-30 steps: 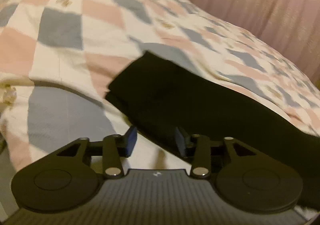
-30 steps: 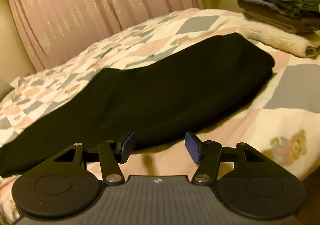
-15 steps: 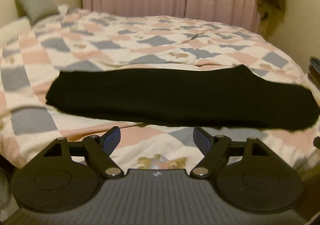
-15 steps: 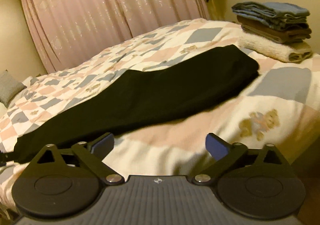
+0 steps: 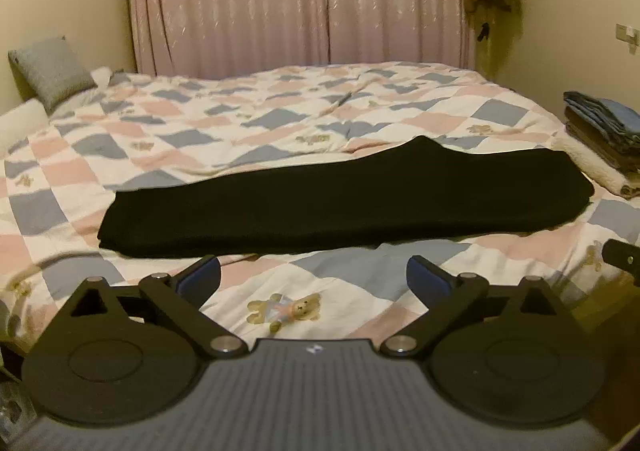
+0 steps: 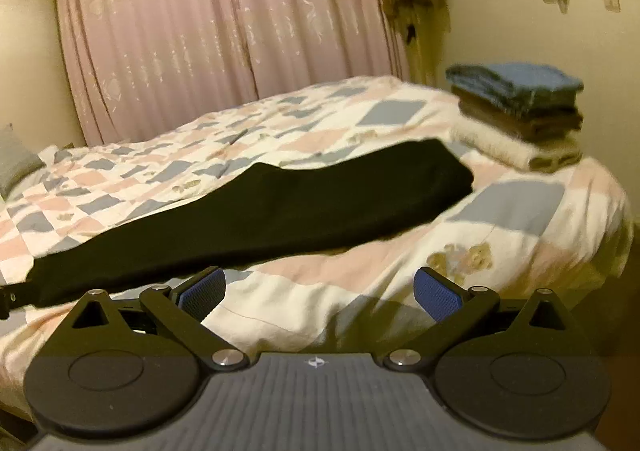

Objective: Fold clothes

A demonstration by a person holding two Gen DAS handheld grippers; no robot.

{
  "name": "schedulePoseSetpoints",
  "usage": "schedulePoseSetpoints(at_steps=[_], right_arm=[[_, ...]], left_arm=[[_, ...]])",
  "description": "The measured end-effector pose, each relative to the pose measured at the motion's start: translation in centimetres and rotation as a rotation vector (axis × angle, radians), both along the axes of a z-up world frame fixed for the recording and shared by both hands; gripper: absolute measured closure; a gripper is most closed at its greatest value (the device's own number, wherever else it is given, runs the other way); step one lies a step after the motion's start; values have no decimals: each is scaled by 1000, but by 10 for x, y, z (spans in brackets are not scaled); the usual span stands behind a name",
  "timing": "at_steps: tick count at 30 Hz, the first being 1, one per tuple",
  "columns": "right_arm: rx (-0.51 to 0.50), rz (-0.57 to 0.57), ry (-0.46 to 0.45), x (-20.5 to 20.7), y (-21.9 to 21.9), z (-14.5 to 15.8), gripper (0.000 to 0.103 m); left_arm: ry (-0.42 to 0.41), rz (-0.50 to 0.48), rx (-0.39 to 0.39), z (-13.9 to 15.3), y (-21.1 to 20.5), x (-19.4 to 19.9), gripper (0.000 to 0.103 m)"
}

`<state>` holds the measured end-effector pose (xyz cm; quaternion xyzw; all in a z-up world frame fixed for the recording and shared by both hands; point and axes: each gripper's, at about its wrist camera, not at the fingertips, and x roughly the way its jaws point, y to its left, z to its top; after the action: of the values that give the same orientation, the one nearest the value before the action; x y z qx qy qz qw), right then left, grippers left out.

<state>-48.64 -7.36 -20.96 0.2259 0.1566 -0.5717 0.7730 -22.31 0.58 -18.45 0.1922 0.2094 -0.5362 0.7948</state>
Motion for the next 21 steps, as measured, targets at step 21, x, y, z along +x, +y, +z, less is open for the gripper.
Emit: schedulePoseSetpoints(at_steps=[21], right_arm=[[-15,-45,45,0,17,16,0]], left_arm=[[19,-26,-13,1,28,-2,1]])
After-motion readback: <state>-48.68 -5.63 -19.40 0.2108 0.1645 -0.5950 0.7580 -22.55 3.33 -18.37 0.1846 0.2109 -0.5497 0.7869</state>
